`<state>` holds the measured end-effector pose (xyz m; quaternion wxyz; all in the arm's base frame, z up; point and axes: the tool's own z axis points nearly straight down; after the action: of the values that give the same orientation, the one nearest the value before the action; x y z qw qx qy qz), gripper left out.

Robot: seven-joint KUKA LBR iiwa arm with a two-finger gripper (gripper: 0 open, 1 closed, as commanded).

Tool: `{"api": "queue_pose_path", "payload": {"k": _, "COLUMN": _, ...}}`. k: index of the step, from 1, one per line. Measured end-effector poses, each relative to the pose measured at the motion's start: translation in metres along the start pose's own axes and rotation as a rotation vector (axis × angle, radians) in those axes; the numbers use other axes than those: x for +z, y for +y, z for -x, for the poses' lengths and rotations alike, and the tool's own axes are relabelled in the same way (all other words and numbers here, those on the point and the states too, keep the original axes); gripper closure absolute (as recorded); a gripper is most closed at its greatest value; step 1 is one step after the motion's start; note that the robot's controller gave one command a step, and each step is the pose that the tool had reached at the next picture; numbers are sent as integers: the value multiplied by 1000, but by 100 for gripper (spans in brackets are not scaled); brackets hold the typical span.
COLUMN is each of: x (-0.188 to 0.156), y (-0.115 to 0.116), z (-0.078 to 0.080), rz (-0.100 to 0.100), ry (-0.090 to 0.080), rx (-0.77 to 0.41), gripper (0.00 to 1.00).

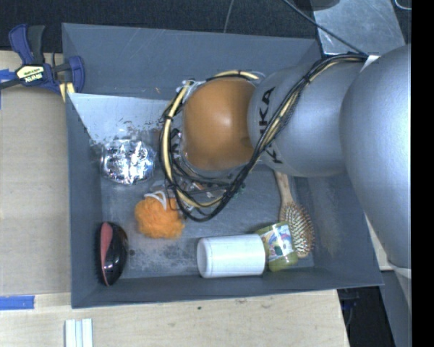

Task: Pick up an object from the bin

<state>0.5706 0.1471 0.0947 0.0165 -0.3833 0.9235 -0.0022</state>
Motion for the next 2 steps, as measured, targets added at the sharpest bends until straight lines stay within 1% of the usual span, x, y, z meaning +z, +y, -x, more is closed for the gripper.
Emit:
{"api": "queue_pose_path", "payload": {"k": 1, "x": 21, "y": -2, "z": -42, "rz": -5, "ry": -13, "rx": -7, "gripper": 100}}
{"api": "queue_pose_path", "payload": {"k": 2, "x": 19, "y": 30, "z": -59, "rz": -10, "ry": -26, "rx": 19, "gripper": 100}}
